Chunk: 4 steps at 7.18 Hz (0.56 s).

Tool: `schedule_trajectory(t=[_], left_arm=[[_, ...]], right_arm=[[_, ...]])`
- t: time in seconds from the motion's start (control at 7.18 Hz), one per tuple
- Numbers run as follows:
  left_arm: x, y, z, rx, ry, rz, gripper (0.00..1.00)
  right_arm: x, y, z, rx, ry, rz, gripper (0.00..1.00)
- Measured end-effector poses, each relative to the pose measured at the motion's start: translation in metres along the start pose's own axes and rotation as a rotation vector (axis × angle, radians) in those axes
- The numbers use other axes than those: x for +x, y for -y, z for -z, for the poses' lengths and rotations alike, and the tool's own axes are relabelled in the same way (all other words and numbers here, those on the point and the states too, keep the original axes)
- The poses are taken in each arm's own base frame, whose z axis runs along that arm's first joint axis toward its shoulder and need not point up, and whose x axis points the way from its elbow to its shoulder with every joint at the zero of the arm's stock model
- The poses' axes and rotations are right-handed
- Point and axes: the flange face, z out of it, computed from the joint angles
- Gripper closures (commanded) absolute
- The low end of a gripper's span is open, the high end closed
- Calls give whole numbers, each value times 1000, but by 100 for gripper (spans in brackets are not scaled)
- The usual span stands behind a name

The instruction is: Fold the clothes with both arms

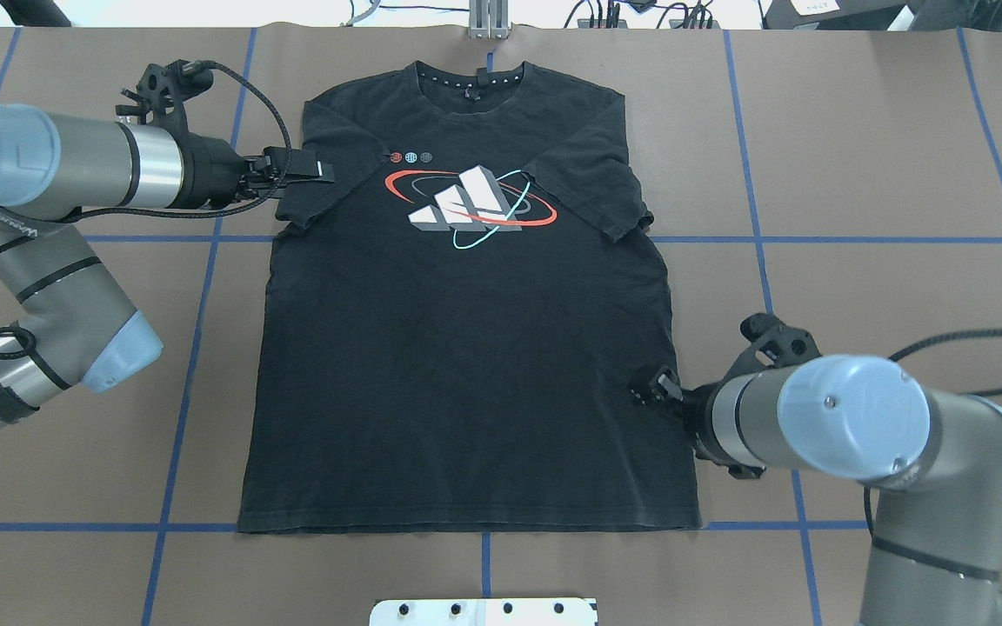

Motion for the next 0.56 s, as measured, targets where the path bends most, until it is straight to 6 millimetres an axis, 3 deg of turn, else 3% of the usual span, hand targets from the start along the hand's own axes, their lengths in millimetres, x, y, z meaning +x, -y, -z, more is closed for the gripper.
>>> schedule_trajectory(t=[0.28, 0.56], left_arm=[[9, -15, 28, -62, -9, 16, 5], [14, -20, 41, -35, -17, 37, 3]], right_arm=[[28, -14, -11, 42, -29, -43, 11], [46, -25, -26, 73, -53, -40, 15]])
